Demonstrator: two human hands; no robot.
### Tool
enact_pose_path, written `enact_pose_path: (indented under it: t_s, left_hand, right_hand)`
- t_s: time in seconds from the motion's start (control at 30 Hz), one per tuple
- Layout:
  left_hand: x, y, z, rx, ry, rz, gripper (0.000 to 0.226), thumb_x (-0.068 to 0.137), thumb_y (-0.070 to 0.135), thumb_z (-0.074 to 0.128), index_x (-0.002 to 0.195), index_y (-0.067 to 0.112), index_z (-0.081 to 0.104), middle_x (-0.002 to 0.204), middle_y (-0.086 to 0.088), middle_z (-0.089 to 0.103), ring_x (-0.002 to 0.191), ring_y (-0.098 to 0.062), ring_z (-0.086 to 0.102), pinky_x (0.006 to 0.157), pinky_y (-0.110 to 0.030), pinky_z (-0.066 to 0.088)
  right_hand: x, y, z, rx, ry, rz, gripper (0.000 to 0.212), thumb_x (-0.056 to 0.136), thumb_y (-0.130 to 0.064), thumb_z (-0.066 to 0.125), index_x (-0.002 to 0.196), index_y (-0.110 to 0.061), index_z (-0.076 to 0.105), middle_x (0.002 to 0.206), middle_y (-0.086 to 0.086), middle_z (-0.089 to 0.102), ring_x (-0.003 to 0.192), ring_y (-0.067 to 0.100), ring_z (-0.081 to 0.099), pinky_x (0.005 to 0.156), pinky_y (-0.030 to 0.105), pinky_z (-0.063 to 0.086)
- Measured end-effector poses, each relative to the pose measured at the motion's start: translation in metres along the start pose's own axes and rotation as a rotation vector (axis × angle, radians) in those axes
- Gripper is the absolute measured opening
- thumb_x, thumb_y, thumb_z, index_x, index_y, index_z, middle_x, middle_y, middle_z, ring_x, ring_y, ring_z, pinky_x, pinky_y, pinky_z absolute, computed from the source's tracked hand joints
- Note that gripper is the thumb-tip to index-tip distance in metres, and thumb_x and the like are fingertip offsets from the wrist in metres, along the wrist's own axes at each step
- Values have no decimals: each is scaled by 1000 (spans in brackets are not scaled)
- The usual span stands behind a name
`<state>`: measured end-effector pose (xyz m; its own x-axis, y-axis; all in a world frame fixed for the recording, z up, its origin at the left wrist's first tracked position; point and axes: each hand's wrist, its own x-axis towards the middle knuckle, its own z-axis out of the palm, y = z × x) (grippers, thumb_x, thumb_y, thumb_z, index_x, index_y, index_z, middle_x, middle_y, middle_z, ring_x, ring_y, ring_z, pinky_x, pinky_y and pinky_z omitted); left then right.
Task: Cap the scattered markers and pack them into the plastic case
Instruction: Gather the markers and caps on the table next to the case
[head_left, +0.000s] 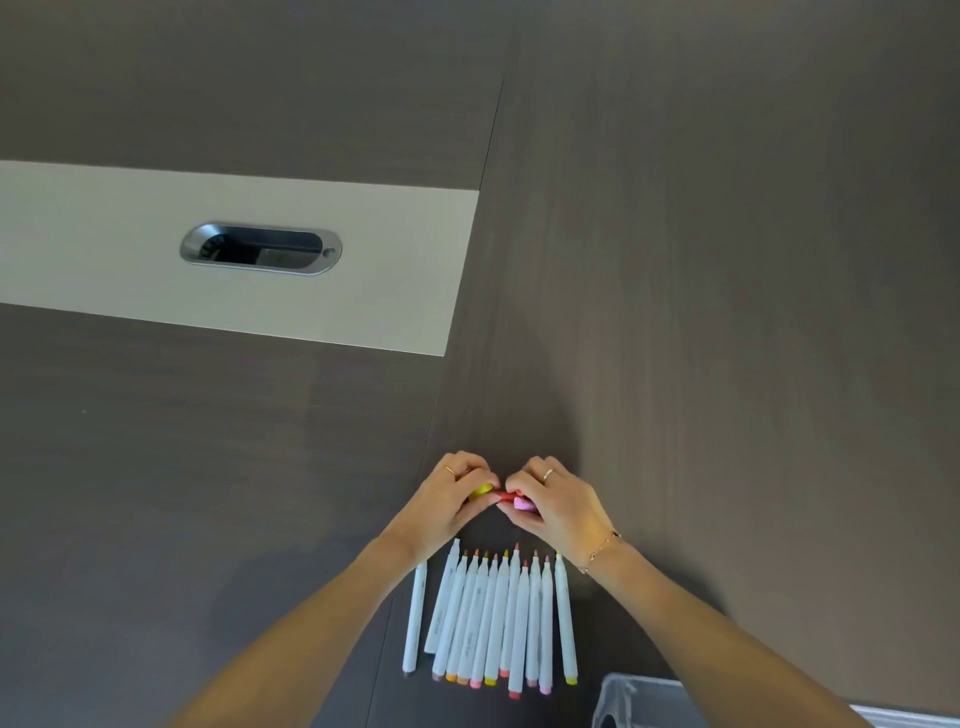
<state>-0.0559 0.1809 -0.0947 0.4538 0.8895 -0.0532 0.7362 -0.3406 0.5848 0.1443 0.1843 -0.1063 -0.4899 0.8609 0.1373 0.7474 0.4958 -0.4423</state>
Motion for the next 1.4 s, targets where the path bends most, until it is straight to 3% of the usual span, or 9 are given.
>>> enact_pose_path:
  t_s: [0.13, 0.3, 0.5, 0.67, 0.9, 1.0, 1.17, 1.27, 1.4]
  left_hand:
    - [6, -11, -13, -9, -31, 66, 42, 93, 44, 41, 119, 18, 62, 125, 1, 52, 118, -6, 40, 102, -24, 41]
    - [5, -13, -18, -25, -180, 143, 57, 94, 37, 45, 146, 18, 30, 153, 9, 16, 135, 11, -1, 110, -4, -2]
    - [3, -15, -17, -21, -305, 73, 65, 95, 50, 32, 149, 37, -2, 154, 25, -16, 142, 1, -2, 114, -15, 7]
    - [1, -6, -23, -246, -292, -75, 56, 99, 41, 34, 147, 43, 5, 156, 23, 8, 143, 1, 14, 117, -21, 19]
    - [-2, 6, -45, -520, -46, -356, 40, 102, 35, 31, 141, 35, 36, 144, 19, 37, 132, 10, 29, 113, -18, 24]
    - [-10, 16, -57, -479, -15, -421, 39, 103, 27, 31, 141, 26, 40, 137, 17, 43, 128, 4, 36, 106, -15, 27]
    - [-29, 59, -63, -602, 120, -527, 30, 100, 4, 36, 120, 10, 58, 100, 4, 62, 99, -11, 59, 87, -16, 44]
    - [-40, 93, -58, -732, 23, -447, 31, 96, -10, 37, 106, 6, 61, 81, 3, 64, 81, -8, 60, 76, -19, 45]
    - [-40, 149, -40, -819, -52, -431, 27, 97, -4, 41, 97, 9, 64, 82, -2, 62, 72, -17, 58, 71, -26, 44]
  right_hand:
    - [13, 10, -1, 94, -20, -32, 26, 73, -35, 78, 87, -19, 62, 90, -1, 62, 79, 14, 58, 68, 19, 50]
    - [7, 8, -3, 249, -121, -18, 29, 81, -32, 71, 104, -20, 60, 127, 2, 53, 117, 16, 50, 97, 24, 45]
    - [4, 11, -12, 380, -325, 124, 56, 86, -39, 62, 138, -30, 42, 152, -17, 20, 135, 0, 24, 107, 17, 28]
    - [2, 2, -20, 467, -359, 238, 62, 84, -36, 67, 138, -34, 37, 152, -19, 22, 107, 2, 61, 101, 21, 45]
    - [-14, -14, -42, 513, -324, 392, 62, 84, -38, 66, 139, -37, 37, 148, -25, 25, 131, 5, 42, 110, 30, 37]
    - [-22, -21, -59, 532, -180, 480, 56, 87, -34, 63, 138, -32, 41, 147, -24, 27, 129, -2, 32, 108, 21, 31]
    - [-50, -35, -87, 698, 40, 718, 19, 90, -14, 59, 101, -28, 63, 104, -9, 66, 102, 11, 62, 97, 25, 48]
    - [-84, -42, -107, 701, 3, 715, 33, 90, -6, 53, 80, -35, 63, 85, -2, 71, 85, 16, 68, 89, 31, 53]
    - [-138, -50, -139, 676, -58, 660, 34, 91, 1, 47, 84, -27, 65, 80, 3, 72, 74, 10, 67, 75, 16, 51]
